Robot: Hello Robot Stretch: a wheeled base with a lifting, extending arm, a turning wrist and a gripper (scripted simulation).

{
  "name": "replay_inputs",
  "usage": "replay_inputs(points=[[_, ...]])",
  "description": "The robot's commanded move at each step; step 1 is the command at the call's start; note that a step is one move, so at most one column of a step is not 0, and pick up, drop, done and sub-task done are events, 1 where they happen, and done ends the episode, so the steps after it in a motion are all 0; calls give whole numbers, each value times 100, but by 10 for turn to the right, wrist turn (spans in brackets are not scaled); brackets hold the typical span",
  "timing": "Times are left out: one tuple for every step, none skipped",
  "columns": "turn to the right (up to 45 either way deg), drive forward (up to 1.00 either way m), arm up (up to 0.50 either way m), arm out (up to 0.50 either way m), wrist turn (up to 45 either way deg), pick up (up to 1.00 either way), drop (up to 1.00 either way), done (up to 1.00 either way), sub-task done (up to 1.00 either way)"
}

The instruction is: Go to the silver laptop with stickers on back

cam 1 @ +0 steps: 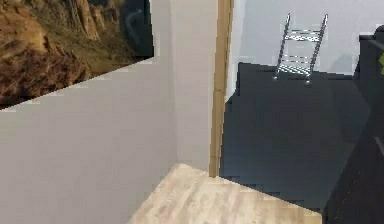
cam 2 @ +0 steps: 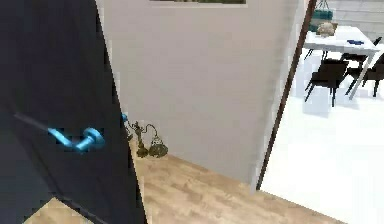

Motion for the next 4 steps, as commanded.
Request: replay_inputs(points=[[0,40,0,0,0,0,0,0,0],[450,0,0,0,0,0,0,0,0],[30,0,0,0,0,0,0,0,0],[0,65,0,0,0,0,0,0,0]])
